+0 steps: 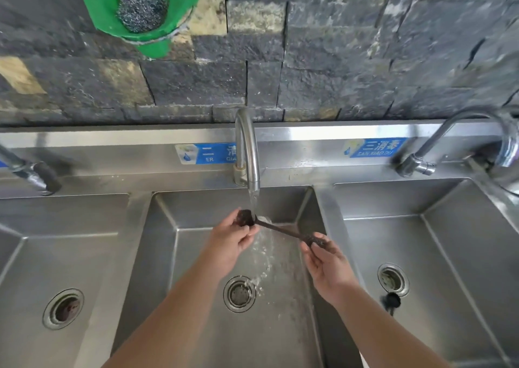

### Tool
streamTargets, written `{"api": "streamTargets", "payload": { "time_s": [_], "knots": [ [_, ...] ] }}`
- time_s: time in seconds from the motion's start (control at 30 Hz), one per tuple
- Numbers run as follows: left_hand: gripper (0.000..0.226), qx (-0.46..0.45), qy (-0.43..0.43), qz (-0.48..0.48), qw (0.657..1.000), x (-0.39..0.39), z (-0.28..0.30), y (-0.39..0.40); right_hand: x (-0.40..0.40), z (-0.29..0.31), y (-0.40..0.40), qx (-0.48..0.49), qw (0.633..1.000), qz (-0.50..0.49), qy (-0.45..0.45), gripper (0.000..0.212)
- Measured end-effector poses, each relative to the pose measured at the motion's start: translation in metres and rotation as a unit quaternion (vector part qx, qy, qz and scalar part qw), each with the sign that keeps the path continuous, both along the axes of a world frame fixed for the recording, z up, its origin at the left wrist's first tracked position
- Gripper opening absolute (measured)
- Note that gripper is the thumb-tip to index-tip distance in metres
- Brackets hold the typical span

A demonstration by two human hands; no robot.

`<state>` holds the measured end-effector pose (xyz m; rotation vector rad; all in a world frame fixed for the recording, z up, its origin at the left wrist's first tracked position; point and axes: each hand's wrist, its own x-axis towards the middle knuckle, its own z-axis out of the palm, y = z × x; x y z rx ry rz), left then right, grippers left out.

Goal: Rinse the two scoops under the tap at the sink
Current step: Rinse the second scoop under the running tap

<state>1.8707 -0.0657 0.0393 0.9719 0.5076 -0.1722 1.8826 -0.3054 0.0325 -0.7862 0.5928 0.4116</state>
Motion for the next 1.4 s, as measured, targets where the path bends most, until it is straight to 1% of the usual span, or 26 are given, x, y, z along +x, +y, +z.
{"api": "streamTargets", "payload": {
  "time_s": [0.07, 0.13, 0.17, 0.27, 0.37, 0.5, 0.63, 0.73, 0.9, 0.97, 1.13, 1.27, 1.4],
  "knots": [
    [0.046, 0.040, 0.002, -0.023, 0.999, 0.002, 0.002, -0.011, -0.007, -0.004, -0.012, -0.032, 0.999, -0.004, 0.008, 0.013],
    [0.036, 0.087, 0.007, -0.024, 0.996, 0.004, 0.004, -0.022, -0.016, -0.008, -0.021, -0.065, 0.998, 0.003, 0.004, 0.004],
    [0.029, 0.095, 0.008, -0.019, 0.995, 0.005, 0.005, -0.026, -0.019, -0.009, -0.023, -0.086, 0.996, 0.008, -0.001, 0.005],
    [0.011, 0.070, 0.010, 0.004, 0.998, 0.007, 0.011, -0.034, -0.027, -0.011, -0.023, -0.159, 0.987, 0.018, -0.002, 0.014],
    [0.009, 0.032, 0.015, 0.020, 0.999, 0.009, 0.018, -0.032, -0.029, -0.010, -0.016, -0.186, 0.982, 0.028, 0.008, 0.016],
    [0.015, -0.015, 0.051, 0.053, 0.997, 0.011, 0.026, -0.026, -0.028, -0.008, -0.004, -0.172, 0.984, 0.044, 0.017, 0.018],
    [0.020, -0.052, 0.076, 0.117, 0.989, 0.006, 0.030, -0.012, -0.020, -0.003, 0.014, -0.120, 0.991, 0.033, 0.046, 0.008],
    [0.021, -0.074, 0.084, 0.160, 0.981, -0.001, 0.032, 0.007, -0.010, 0.000, 0.034, -0.105, 0.993, 0.044, 0.039, 0.011],
    [0.019, -0.059, 0.081, 0.216, 0.971, -0.017, 0.039, 0.045, 0.008, 0.007, 0.076, -0.090, 0.992, 0.083, 0.011, 0.011],
    [0.024, -0.071, 0.077, 0.246, 0.964, -0.023, 0.041, 0.060, 0.014, 0.011, 0.095, -0.078, 0.992, 0.099, 0.002, 0.010],
    [0.024, -0.082, 0.036, 0.291, 0.952, -0.043, 0.044, 0.090, 0.024, 0.023, 0.133, -0.064, 0.987, 0.145, -0.019, 0.007],
    [0.025, -0.103, 0.027, 0.328, 0.938, -0.059, 0.042, 0.105, 0.024, 0.028, 0.150, -0.034, 0.982, 0.185, -0.026, 0.003],
    [0.034, -0.102, 0.040, 0.347, 0.931, -0.065, 0.039, 0.104, 0.019, 0.035, 0.147, -0.037, 0.979, 0.197, -0.031, 0.007]
  ]
}}
